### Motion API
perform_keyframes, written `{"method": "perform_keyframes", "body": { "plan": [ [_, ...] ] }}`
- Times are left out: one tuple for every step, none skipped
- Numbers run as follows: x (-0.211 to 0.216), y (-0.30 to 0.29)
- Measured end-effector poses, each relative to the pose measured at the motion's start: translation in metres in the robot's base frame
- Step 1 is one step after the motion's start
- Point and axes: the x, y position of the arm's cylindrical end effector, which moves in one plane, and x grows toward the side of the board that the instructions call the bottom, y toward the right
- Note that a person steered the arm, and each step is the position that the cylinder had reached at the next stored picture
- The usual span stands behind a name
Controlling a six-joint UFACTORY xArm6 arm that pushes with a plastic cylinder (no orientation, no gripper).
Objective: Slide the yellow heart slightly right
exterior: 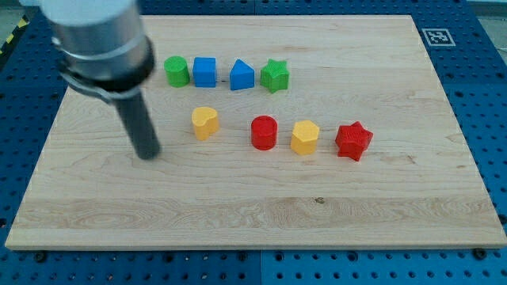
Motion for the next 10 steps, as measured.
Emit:
{"method": "perform_keyframes", "body": {
  "plan": [
    [-0.016,-0.013],
    [-0.024,-0.003],
    [-0.028,0.016],
    [-0.028,0.025],
    [-0.028,0.034],
    [-0.028,0.041],
    [-0.022,0.046],
    [-0.010,0.050],
    [-0.003,0.051],
    [-0.024,0.016]
  ]
}}
